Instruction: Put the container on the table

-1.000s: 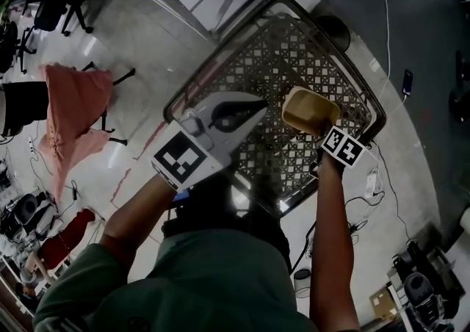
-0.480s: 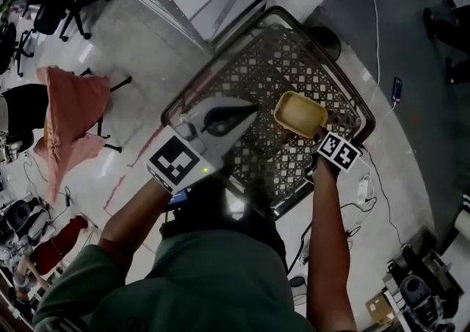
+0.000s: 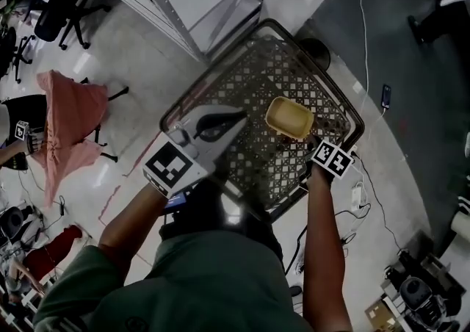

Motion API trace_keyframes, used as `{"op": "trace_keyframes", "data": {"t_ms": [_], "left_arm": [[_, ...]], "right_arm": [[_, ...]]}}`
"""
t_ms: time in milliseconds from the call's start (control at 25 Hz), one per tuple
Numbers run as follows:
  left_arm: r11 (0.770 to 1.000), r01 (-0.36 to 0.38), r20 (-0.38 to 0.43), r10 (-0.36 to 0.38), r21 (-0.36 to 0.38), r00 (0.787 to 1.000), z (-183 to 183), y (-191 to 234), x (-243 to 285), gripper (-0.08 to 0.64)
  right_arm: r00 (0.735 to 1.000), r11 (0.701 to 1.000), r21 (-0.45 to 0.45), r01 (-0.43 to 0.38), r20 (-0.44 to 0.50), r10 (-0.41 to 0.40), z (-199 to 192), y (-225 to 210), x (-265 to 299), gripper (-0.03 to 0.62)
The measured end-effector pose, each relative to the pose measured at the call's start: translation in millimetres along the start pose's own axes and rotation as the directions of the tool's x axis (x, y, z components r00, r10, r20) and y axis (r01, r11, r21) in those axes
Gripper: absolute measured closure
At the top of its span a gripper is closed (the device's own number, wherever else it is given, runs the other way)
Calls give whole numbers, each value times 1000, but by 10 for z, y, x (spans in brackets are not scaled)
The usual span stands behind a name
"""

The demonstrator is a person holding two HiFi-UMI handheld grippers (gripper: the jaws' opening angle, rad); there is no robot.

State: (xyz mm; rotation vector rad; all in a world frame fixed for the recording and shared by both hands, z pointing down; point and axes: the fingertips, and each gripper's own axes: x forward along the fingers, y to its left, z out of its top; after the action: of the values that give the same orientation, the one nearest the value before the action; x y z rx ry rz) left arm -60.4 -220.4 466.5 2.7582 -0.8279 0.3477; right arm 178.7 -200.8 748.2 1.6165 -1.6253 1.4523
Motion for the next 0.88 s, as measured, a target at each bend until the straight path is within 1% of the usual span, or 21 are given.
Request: {"op": "trace_keyframes", "data": {"t_ms": [240,400,480,560,680,760,880], "left_arm": [[999,-13,-3,13,32,1000,122,-158,-177,561],[999,-26,15,25,48,1000,248,-232,-288,561],[998,-33,24,32,54,999,307,-275,-346,561],[997,-42,30,40,57,999,354,-328,-406,561],[997,-53,35,51,63,998,428,-389,-479,561],[996,-57,42,54,71,998,494,-421,-504,561],[995,-60,47,57,83,997,566,-506,-534,561]], "right_arm": [[999,1000,-11,-5,45,5,29,15,-365,515],[995,999,-30,-21,94,24,121,87,-665,529],[992,998,-37,-41,119,46,156,150,-829,549],[986,996,-51,-72,146,78,181,234,-1019,584],[969,986,-112,-127,198,147,261,424,-1365,586],[951,973,-162,-166,234,201,333,561,-1605,588],[921,953,-215,-214,280,270,393,695,-1964,588]]}}
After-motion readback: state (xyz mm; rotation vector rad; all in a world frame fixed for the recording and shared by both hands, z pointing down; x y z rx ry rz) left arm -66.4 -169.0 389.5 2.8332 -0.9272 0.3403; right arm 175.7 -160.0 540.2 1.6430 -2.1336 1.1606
